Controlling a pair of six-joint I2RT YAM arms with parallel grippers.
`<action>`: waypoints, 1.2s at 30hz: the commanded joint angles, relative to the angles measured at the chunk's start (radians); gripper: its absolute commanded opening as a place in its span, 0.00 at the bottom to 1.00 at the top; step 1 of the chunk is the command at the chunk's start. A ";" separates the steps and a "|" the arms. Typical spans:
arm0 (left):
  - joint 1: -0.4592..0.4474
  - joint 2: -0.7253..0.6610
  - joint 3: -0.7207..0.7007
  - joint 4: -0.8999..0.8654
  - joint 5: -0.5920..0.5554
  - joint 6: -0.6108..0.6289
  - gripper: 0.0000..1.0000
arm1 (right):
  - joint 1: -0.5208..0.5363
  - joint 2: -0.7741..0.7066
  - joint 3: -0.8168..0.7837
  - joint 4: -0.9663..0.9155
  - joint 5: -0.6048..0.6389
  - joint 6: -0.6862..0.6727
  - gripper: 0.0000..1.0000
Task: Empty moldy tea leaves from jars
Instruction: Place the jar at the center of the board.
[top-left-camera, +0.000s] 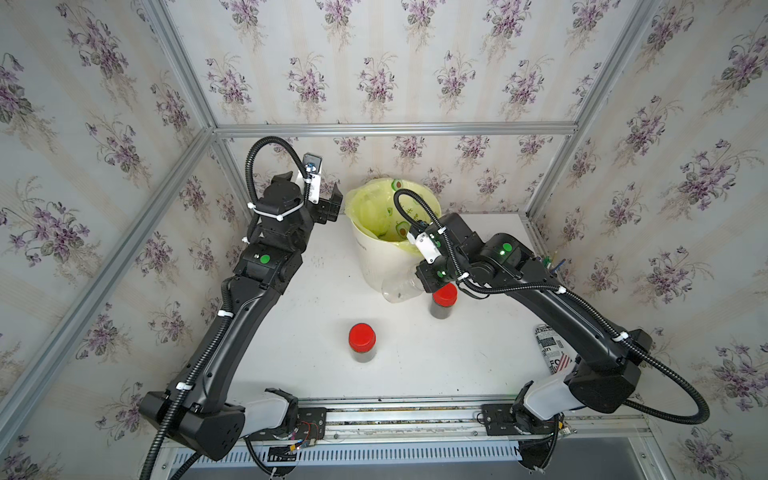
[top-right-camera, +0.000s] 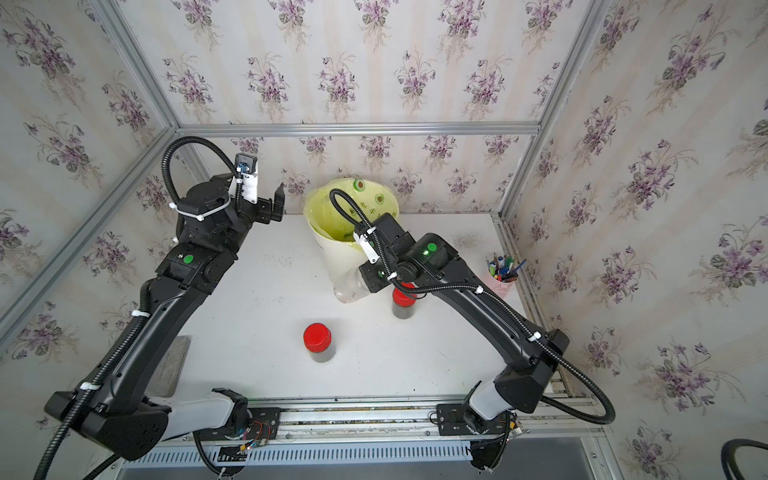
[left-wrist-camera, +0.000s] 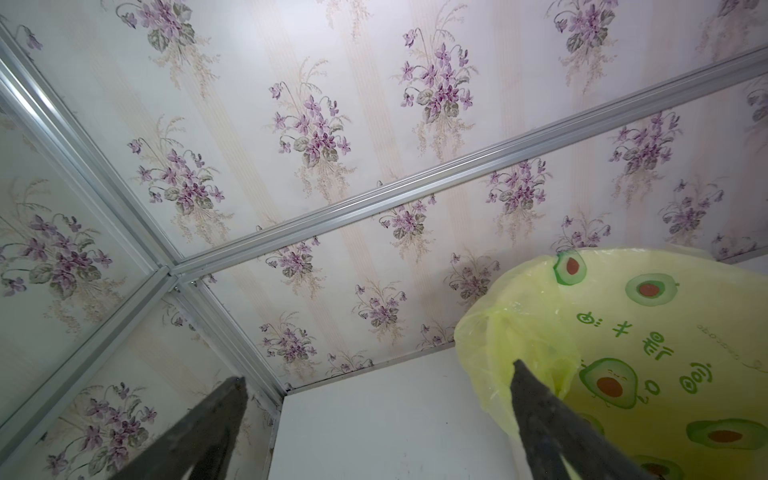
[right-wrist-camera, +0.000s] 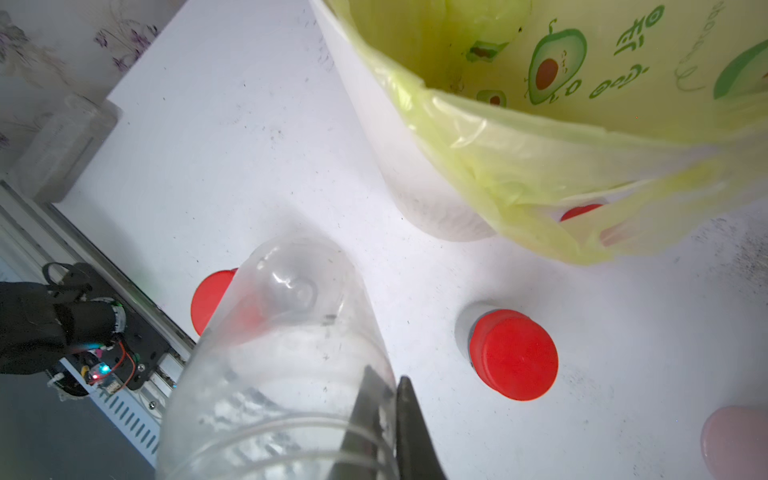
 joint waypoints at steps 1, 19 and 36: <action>0.005 -0.034 -0.026 0.018 0.062 -0.097 1.00 | 0.032 0.021 -0.025 -0.063 0.091 0.033 0.00; 0.014 -0.082 -0.083 0.017 0.085 -0.169 1.00 | 0.112 0.134 -0.177 -0.054 0.197 0.126 0.00; 0.015 -0.100 -0.103 0.016 0.078 -0.175 1.00 | 0.148 0.212 -0.231 0.010 0.270 0.181 0.00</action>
